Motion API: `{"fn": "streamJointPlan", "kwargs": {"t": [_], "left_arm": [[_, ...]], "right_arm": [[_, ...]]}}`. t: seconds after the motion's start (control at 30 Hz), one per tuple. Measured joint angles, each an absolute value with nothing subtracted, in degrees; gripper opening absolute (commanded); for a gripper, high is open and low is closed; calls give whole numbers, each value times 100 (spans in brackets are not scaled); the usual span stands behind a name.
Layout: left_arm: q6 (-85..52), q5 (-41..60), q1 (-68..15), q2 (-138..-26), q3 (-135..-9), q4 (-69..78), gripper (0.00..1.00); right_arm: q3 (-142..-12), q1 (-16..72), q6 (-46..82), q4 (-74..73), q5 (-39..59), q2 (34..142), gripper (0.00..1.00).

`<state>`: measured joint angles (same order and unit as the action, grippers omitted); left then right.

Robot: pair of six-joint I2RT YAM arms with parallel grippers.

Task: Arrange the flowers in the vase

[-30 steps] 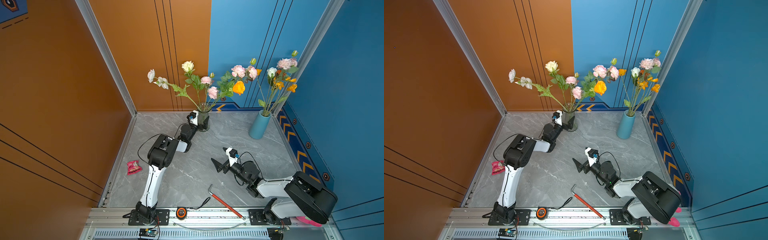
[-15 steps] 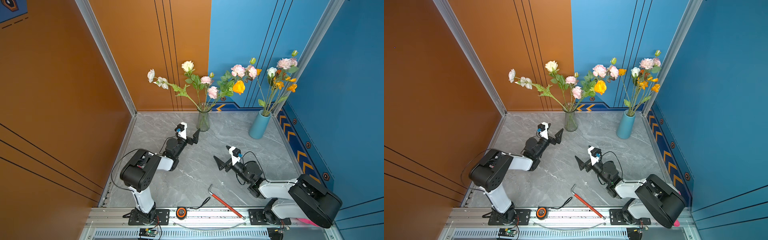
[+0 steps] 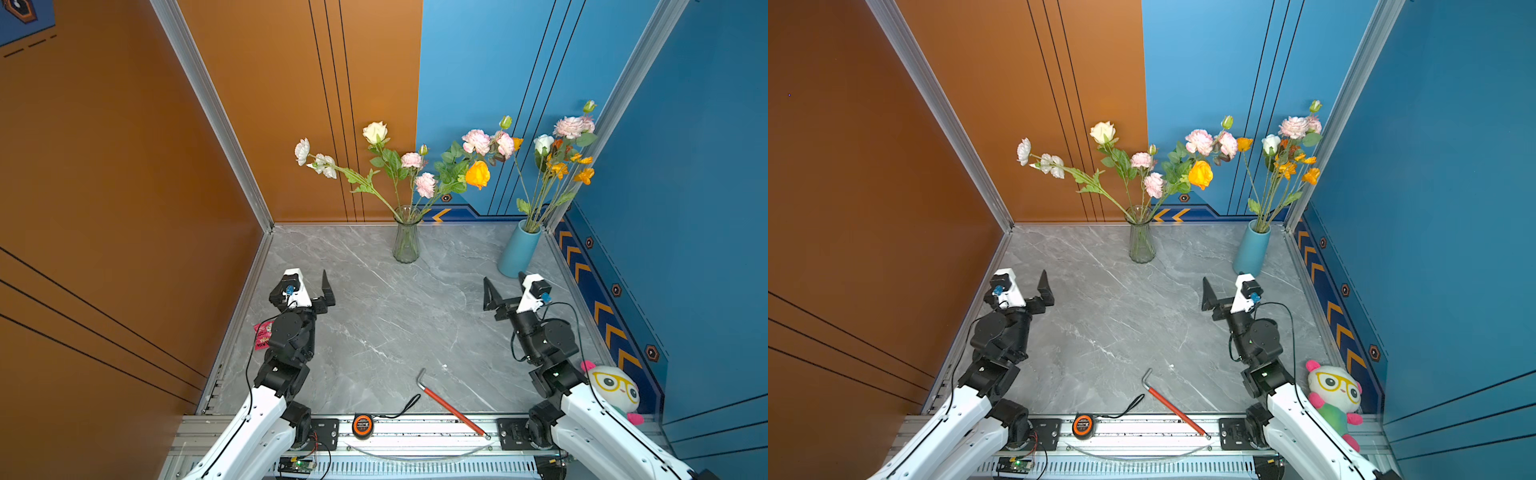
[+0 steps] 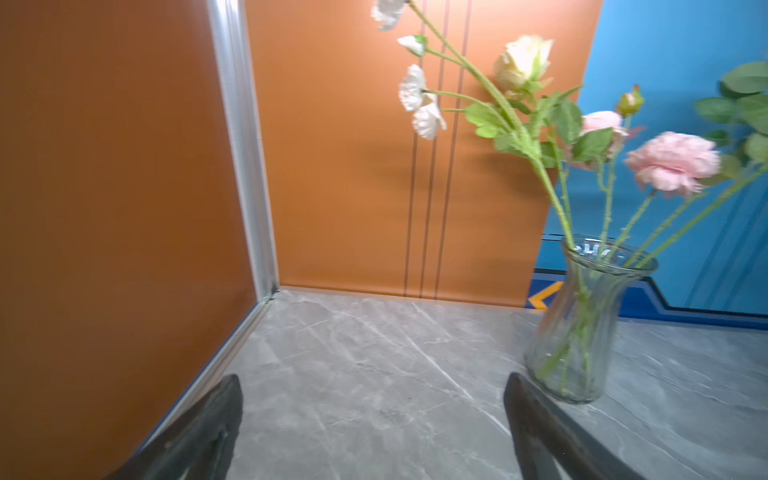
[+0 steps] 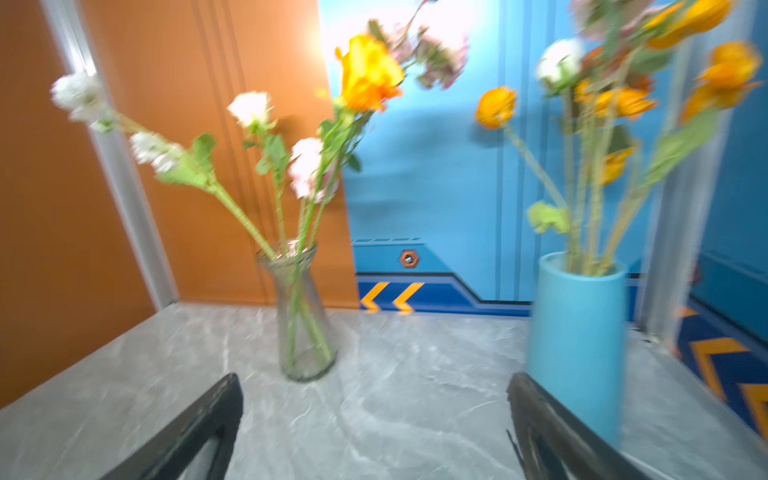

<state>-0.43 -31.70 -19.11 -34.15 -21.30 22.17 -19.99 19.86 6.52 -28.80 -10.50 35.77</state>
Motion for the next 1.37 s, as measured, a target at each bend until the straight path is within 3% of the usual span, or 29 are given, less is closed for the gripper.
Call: {"fn": "streamJointPlan", "kwargs": {"t": [0.17, 0.4, 0.73, 1.03, 1.37], "left_arm": [[-21, -4189, -1841, -3852, -1310, 2397, 98], [375, -4069, -1503, -6914, -1210, 3898, 98], [484, -2292, -716, -9024, -1267, 6650, 98], [504, -2287, -996, -9242, -1175, 7443, 98], [508, -2285, -906, -9262, -1385, 7223, 98]], "right_arm": [[-2281, 751, 1199, -1072, -1387, 3173, 100], [-1870, 75, 1472, -331, -1155, 4296, 99], [-1063, 185, 738, -3127, -1205, 6230, 100], [-1090, 106, 443, -6377, -613, 8995, 100], [-1712, 198, 222, -6211, -272, 8897, 100]]}}
